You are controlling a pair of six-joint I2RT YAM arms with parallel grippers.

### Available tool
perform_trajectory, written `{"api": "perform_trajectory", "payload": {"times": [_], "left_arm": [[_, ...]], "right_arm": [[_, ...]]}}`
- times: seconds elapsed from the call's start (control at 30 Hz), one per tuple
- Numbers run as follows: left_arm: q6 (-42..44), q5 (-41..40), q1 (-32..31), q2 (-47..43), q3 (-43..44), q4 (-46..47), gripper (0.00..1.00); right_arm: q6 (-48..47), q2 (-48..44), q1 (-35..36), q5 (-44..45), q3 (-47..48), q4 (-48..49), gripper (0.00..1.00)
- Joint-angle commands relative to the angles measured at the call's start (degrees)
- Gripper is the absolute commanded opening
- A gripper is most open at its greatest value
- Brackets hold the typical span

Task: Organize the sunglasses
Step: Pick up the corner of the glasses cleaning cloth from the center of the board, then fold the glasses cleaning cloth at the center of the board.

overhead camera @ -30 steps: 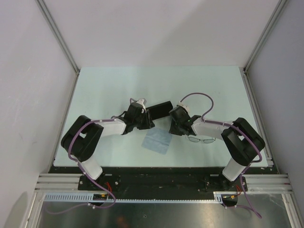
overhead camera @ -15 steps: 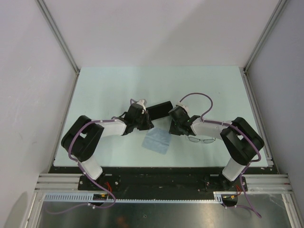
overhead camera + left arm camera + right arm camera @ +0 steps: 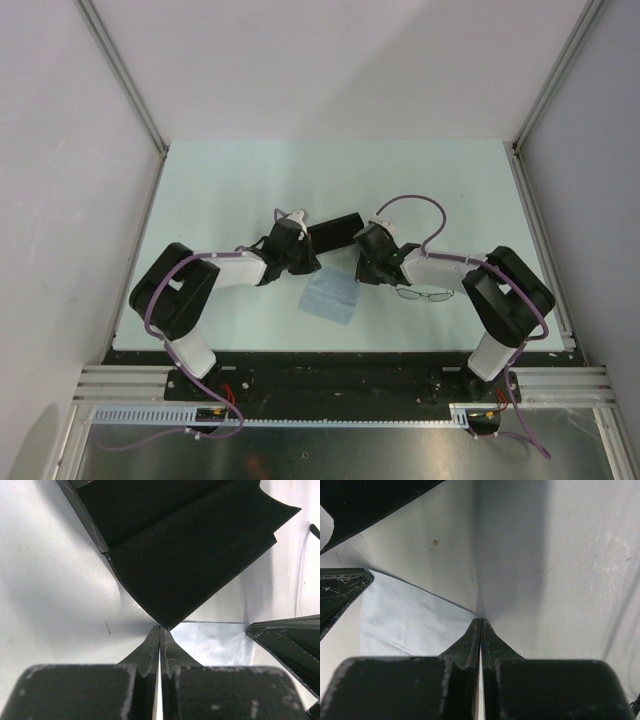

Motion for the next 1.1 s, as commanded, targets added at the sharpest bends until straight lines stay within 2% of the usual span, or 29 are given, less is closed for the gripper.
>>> {"api": "perform_trajectory", "payload": {"times": [0.0,1.07], "left_arm": [[1.81,-1.43,-0.43,0.11,-1.45,-0.81,0.01],[7.25,2.09,-0.43,-9.99,-5.14,2.44,0.00]], "right_arm": [[-2.52,0.77,0.85,2.73,0.17,-3.98,0.00],[-6.82,-7.14,3.92,4.05,1.49,-3.80,0.00]]}}
